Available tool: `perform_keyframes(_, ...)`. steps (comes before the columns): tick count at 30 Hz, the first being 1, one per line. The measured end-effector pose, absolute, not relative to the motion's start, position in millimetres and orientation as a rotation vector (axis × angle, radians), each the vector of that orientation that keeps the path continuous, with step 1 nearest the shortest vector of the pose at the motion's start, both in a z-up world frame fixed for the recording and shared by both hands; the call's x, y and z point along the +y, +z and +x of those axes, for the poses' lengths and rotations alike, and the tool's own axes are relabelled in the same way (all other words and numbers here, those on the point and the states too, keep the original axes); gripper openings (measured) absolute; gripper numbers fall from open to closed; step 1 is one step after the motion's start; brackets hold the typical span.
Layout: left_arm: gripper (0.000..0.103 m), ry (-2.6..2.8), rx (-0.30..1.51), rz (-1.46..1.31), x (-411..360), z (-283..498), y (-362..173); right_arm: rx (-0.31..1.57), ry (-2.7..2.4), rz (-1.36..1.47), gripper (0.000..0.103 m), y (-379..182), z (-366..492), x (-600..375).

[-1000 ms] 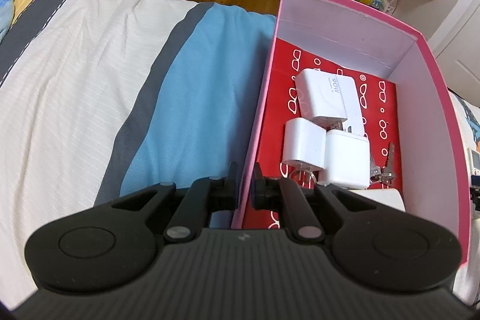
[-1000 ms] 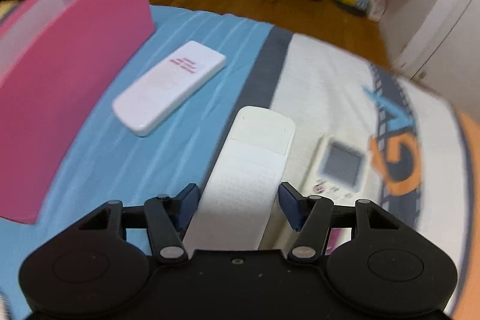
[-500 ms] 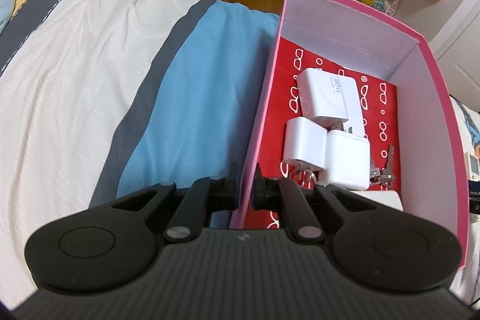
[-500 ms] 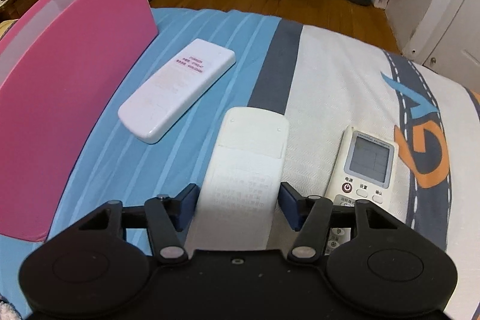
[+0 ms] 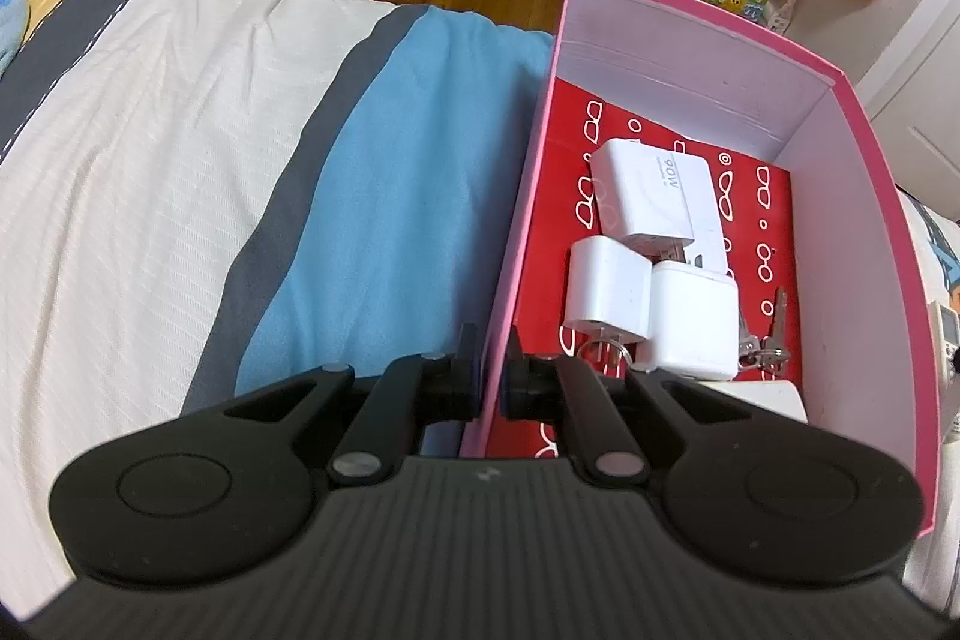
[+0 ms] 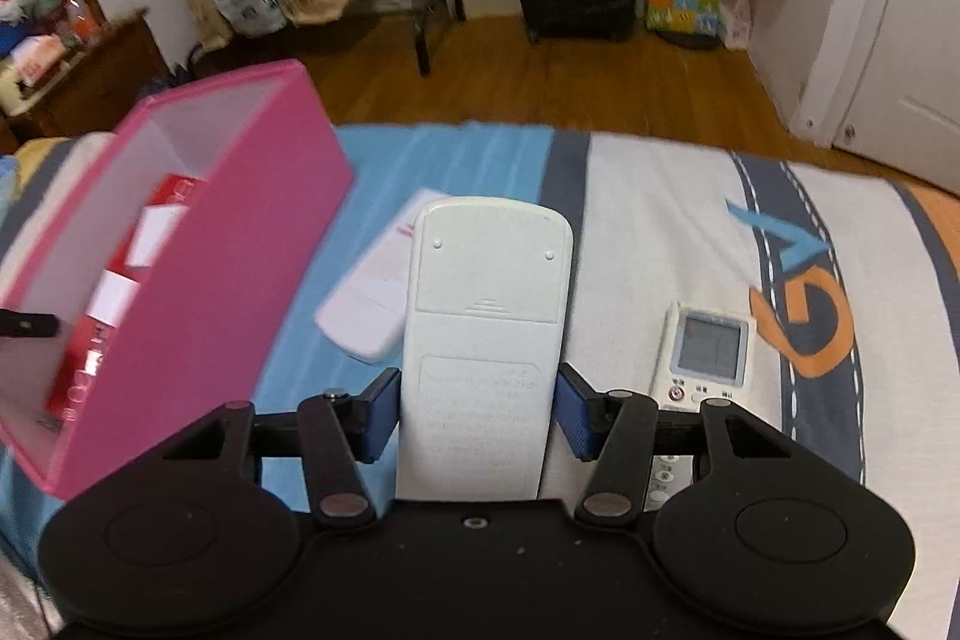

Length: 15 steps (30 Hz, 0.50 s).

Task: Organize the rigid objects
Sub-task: 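Carry the white remote into the pink box and release it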

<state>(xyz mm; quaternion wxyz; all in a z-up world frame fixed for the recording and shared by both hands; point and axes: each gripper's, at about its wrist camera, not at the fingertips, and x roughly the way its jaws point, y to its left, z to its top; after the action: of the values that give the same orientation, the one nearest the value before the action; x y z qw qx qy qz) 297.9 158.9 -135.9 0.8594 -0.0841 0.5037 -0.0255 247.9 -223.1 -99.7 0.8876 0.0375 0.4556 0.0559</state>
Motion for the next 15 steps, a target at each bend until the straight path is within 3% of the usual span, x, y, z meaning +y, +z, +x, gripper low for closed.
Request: perform_keyframes(15, 0.006, -0.058, 1.066, -0.215, 164, 299, -137, 0.621, 0.449, 0.175, 0.059, -10, 210, -157)
